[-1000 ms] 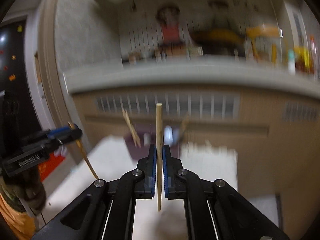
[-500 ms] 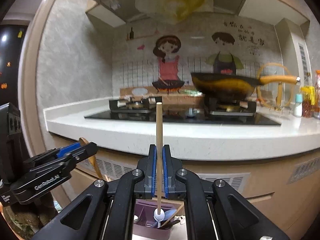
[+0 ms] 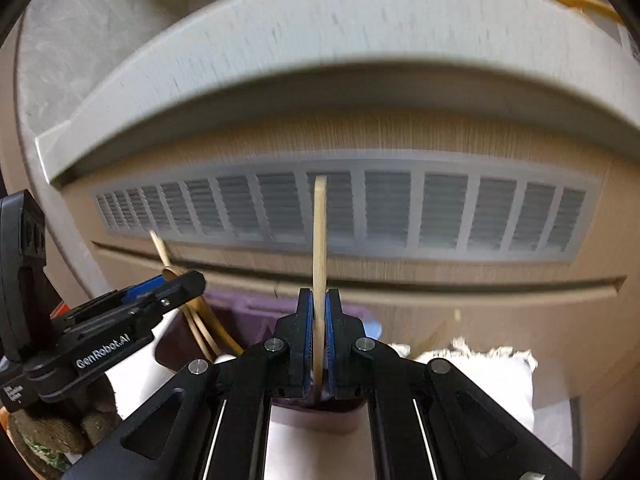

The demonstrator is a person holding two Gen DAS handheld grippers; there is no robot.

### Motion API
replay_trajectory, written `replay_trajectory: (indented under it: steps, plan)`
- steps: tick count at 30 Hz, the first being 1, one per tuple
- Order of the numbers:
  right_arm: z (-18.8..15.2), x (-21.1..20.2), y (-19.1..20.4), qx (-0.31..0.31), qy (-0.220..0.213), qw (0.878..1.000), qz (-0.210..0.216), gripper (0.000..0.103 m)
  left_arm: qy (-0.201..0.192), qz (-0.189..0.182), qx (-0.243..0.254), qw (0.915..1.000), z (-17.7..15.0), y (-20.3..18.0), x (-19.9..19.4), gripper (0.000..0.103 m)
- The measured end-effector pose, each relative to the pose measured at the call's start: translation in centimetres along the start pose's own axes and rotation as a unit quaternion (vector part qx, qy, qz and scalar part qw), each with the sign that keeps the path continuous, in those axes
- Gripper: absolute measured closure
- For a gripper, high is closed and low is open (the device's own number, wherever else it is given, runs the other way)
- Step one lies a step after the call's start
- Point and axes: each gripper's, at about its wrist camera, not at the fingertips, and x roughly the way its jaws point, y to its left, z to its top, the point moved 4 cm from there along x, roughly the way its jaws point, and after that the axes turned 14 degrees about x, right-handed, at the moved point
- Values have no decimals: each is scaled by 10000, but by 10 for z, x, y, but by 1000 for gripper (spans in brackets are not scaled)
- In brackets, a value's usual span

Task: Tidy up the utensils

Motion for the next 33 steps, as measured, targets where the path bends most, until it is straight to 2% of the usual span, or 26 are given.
replay_trajectory:
  steps: [6, 8, 9, 10, 12, 15, 17, 19, 20, 22, 25, 30, 33]
  plan:
    - [-14, -1, -7, 75, 37, 9999, -85, 96, 182, 17, -163, 9997, -18, 5, 7, 69]
    - [-15, -5, -9, 93, 47, 9999, -129, 94, 94, 45, -199, 9997, -20, 8, -3, 61]
    - [-15, -8, -8, 77, 14, 9998, -187, 84, -10, 103, -171, 9998, -17, 6, -13, 58]
    - [-16, -13, -8, 48, -39, 9997, -234, 71, -109, 157, -125, 9997, -11, 4, -20, 53]
    - [-16, -29, -7, 22, -230, 9993, -292, 61, -423, 309, -5, 9986, -3, -2, -45, 46]
    - [-19, -56, 1, -30, -517, 9980, -360, 58, -859, 483, 65, 9951, 3, -9, -83, 31]
    - [-24, -82, 8, -26, -794, 9959, -442, 47, -1096, 725, 148, 9912, -1, -17, -113, 20]
    - [-34, -106, 18, -44, -1095, 9925, -533, 29, -1275, 929, 265, 9871, -5, -24, -138, 9]
    - [-43, -122, 25, -70, -1289, 9901, -553, 25, -1321, 1033, 348, 9852, -12, -28, -147, 3]
    - [-61, -151, 24, -80, -1549, 9870, -424, 6, -1373, 1221, 538, 9815, -30, -39, -169, 0]
    - [-90, -179, 22, -6, -1642, 9861, -261, 1, -1182, 1333, 690, 9816, -62, -47, -189, 0]
    - [-137, -186, 32, -22, -1268, 9911, -398, 1, -749, 1410, 640, 9851, -119, -65, -213, 0]
    - [-164, -199, 30, 9, -1209, 9911, -549, 1, -683, 1709, 805, 9796, -143, -79, -226, 0]
